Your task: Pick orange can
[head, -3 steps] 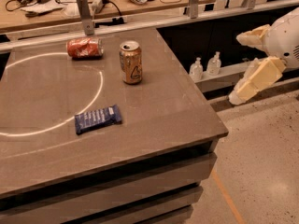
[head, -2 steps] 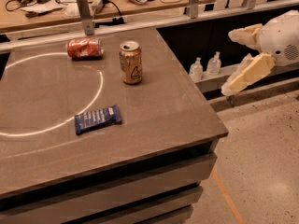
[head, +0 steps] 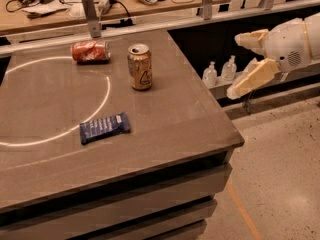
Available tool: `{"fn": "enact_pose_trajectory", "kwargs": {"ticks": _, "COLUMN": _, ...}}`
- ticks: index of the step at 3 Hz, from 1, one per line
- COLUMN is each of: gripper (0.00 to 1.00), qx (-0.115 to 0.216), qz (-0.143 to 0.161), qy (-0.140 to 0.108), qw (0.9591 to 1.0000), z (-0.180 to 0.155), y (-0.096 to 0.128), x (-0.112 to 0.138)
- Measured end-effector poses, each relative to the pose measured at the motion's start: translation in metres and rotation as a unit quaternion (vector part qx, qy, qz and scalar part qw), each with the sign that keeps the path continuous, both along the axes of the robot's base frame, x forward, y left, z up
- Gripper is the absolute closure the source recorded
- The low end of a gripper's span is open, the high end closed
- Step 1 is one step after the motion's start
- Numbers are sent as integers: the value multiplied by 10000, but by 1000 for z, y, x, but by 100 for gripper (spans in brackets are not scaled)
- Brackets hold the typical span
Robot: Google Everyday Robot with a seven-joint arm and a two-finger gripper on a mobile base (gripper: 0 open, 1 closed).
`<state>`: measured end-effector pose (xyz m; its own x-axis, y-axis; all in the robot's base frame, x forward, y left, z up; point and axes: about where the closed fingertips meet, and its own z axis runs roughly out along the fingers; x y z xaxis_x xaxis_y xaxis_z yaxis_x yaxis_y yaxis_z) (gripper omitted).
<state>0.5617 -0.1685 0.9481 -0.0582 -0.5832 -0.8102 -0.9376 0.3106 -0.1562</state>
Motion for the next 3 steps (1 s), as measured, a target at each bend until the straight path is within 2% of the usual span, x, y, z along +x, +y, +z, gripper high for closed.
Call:
{"fn": "enact_pose_trajectory", "kwargs": {"ticks": 1, "gripper": 0, "qx": 49, "qz": -20, "qy": 1, "qw": 10000, "z": -9, "y": 4, "x": 0}}
{"fn": "enact_pose_trajectory", "kwargs": {"ticks": 3, "gripper": 0, "qx": 492, "qz": 204, "qy": -124, "qw": 9985, "z": -29, "y": 53, "x": 25}}
